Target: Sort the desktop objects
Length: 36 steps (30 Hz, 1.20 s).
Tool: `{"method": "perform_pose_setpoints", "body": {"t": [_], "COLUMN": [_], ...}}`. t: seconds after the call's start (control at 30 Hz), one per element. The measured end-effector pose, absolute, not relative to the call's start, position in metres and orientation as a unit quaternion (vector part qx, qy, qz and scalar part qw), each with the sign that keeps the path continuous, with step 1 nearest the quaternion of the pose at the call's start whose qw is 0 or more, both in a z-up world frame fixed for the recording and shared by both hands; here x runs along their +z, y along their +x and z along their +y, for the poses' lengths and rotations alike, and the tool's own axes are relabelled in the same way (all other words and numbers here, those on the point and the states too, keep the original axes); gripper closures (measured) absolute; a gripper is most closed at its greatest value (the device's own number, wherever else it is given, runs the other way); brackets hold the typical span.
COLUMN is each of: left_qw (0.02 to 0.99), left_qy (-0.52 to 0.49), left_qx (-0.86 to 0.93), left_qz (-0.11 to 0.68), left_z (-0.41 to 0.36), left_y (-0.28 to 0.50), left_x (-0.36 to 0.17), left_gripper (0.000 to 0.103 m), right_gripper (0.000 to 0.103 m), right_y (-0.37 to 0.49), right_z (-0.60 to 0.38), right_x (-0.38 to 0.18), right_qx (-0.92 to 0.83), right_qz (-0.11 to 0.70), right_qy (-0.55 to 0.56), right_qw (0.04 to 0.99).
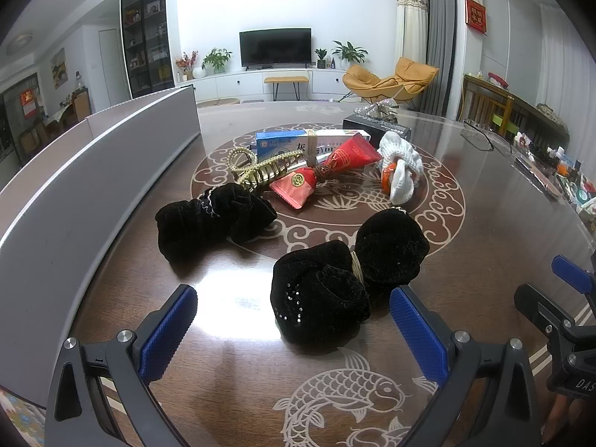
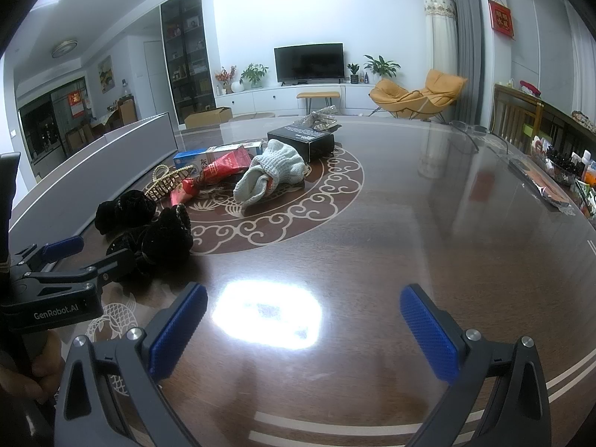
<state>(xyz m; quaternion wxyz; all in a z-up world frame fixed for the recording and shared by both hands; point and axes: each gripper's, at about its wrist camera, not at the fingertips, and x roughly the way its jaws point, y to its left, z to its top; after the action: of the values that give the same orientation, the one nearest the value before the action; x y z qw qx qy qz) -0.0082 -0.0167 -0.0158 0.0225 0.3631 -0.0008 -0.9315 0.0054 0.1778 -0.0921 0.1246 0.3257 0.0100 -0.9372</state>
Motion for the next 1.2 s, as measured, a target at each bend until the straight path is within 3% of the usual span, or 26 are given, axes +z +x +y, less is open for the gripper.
{"method": "perform_pose_setpoints", "body": {"t": [1.2], "left_qw": [0.027], "left_qy": [0.364], "left_qx": [-0.931], "left_qz": [0.002], "left_z": [-0.0166], "left_y": [-0.008], "left_x": [-0.0161], "left_gripper": [0.0], "right_gripper": [0.0], "right_y": [0.0054], "right_z": [0.1778], "right_x": [-0.093], "right_qx": [-0.937], "right_qz": [0.009], "right_qy": [0.325], "right_qw": [0.125]}}
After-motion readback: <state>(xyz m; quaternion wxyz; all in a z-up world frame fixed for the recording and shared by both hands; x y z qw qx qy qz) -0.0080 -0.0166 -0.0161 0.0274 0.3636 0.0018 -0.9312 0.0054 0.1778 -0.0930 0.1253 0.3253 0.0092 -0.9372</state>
